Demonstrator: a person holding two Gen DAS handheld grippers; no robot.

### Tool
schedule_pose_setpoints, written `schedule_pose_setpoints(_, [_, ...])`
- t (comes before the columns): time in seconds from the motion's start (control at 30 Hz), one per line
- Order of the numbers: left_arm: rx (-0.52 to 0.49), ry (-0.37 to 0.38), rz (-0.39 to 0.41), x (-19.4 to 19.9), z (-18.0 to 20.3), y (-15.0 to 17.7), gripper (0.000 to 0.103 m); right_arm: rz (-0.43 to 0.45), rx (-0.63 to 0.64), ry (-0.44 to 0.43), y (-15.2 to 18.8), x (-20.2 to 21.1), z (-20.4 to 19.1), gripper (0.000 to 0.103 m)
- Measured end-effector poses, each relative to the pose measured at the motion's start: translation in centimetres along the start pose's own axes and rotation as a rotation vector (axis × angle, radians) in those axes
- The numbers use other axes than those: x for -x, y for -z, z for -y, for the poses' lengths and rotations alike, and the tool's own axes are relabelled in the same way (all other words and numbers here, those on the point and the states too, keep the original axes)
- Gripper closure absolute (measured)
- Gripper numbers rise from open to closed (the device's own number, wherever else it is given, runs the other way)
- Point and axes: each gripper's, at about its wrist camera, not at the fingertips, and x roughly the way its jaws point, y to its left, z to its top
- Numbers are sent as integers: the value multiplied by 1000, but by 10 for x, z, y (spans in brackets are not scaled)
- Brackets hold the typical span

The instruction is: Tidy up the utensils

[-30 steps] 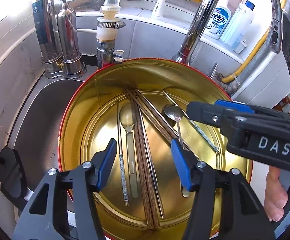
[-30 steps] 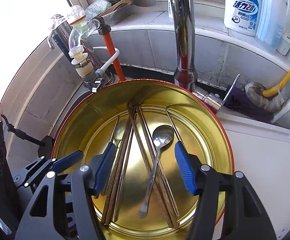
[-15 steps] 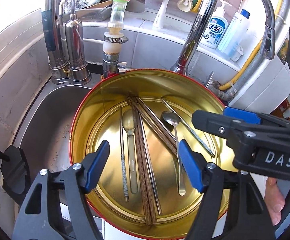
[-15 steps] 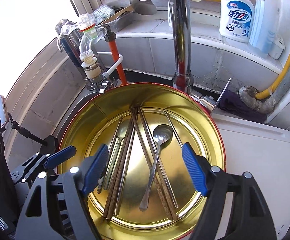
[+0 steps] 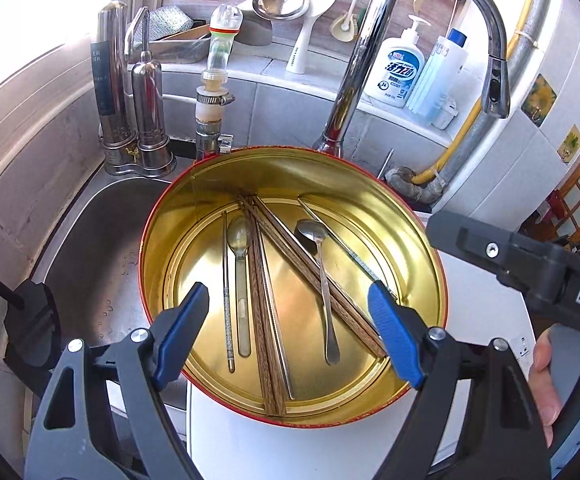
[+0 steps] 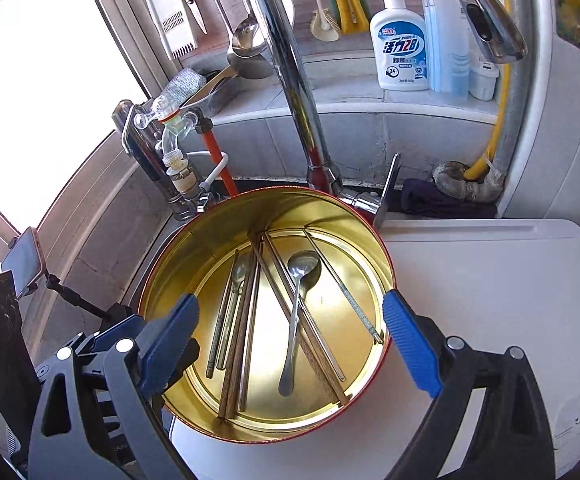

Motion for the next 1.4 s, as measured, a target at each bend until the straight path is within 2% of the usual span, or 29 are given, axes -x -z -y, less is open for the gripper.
schedule_pose_setpoints(0.17, [-9,11,-1,9,4,9,23,24,-37,-9,11,15,5,9])
schedule_pose_setpoints(0.53, [-28,14,28,29,14,23,23,57,-23,-7,27,40,3,9])
schedule_pose_setpoints(0.7, [-48,-36,8,29,18,29,23,57,-13,-6,34,46,3,9])
schedule_pose_setpoints(1.4, [-25,-23,11,44,9,40,23,56,-1,-13,47,56,-4,9])
